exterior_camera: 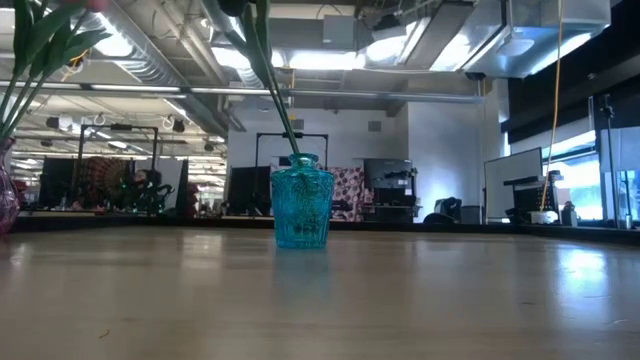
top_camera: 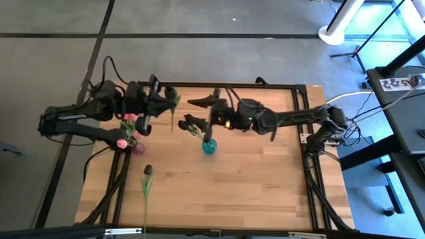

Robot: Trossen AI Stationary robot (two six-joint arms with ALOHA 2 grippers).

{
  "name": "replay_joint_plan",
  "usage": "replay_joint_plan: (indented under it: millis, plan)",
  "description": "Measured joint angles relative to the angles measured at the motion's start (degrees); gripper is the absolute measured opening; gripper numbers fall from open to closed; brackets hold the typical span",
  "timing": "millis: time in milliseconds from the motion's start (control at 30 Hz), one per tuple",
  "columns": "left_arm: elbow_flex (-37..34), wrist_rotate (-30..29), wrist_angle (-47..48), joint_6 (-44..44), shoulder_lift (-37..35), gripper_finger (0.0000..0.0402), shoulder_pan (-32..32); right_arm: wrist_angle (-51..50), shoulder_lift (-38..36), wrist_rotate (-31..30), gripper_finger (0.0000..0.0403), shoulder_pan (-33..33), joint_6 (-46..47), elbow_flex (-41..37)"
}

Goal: Sort flowers into vase by color
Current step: Put the top black tulip into the blue vase

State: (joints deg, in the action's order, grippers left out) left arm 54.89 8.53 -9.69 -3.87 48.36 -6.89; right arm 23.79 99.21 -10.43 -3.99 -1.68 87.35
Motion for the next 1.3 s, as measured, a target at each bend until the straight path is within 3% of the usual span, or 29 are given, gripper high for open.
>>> replay_joint_plan:
  millis: [433, 567, 833, 1000, 1133, 1300]
  plan:
    - [0.01, -3.19, -1.21, 3.04, 3.92, 0.0004, 7.36, 0.06, 7.59, 4.05, 0.0241, 0.00, 0.27, 7.74]
    - [0.00, -3.23, -1.72, 3.12, 3.76, 0.0005, 7.79, 1.71, 7.62, 4.06, 0.0187, -0.40, 0.42, 7.76]
    - [0.00, -3.98, -1.70, 3.12, 4.20, 0.0012, 8.76, 2.54, 7.60, 4.65, 0.0018, -0.64, 1.57, 7.76]
    - [0.00, -3.42, -1.18, 2.50, 3.90, 0.0059, 8.85, 3.24, 7.60, 3.32, 0.0025, -2.00, 1.64, 7.74]
    - [-0.02, -2.93, -0.40, 1.60, 0.99, 0.0105, 8.87, 3.63, 7.38, 2.97, 0.0009, -4.26, 1.49, 7.74]
    - [-0.02, 3.09, 6.11, 1.40, -4.31, 0.0138, 8.95, 0.52, 5.07, 3.14, 0.0016, -7.62, 1.26, 7.74]
